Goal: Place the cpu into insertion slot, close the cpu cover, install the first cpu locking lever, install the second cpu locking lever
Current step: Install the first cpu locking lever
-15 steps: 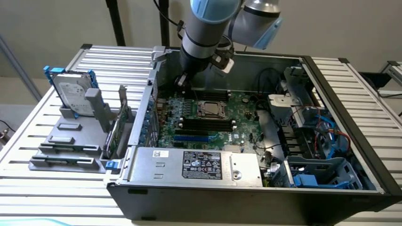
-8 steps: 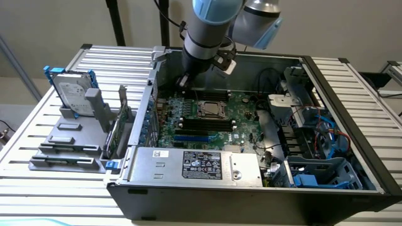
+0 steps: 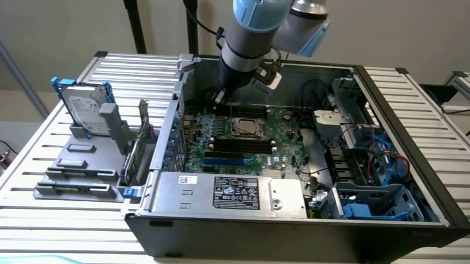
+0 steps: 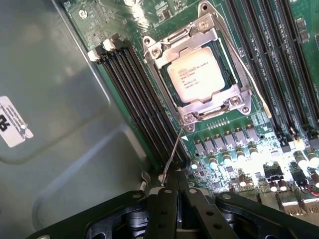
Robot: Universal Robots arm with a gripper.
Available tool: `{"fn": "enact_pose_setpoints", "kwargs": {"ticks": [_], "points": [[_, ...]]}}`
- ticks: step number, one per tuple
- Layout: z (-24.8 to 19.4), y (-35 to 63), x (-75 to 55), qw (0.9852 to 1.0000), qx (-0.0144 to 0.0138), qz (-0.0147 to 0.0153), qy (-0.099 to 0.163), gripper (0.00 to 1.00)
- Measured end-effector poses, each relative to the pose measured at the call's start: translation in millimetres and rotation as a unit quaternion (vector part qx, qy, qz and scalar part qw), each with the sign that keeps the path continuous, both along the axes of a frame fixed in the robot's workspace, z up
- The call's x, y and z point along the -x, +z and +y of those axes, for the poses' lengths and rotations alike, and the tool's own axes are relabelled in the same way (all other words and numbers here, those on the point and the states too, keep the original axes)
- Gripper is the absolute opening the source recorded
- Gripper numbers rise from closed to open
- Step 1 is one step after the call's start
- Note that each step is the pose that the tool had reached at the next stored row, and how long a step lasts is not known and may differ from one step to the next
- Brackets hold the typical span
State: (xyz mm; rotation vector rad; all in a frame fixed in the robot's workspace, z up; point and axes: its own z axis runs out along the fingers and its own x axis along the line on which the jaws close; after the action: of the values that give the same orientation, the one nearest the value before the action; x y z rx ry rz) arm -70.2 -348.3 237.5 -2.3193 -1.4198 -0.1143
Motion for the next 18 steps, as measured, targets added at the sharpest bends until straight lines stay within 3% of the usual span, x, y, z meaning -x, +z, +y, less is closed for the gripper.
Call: {"fn": "enact_pose_setpoints", "kwargs": {"ticks": [7, 15, 18], "points": [[-0.5, -2.0, -18.4, 1.0, -0.0076, -0.0001, -0.001, 0.11], [-0.7, -12.0, -18.9, 1.0, -0.0076, -0.0019, -0.002, 0.11], [-0.7, -17.5, -18.9, 1.0, -0.0062, -0.002, -0.002, 0.11]]}}
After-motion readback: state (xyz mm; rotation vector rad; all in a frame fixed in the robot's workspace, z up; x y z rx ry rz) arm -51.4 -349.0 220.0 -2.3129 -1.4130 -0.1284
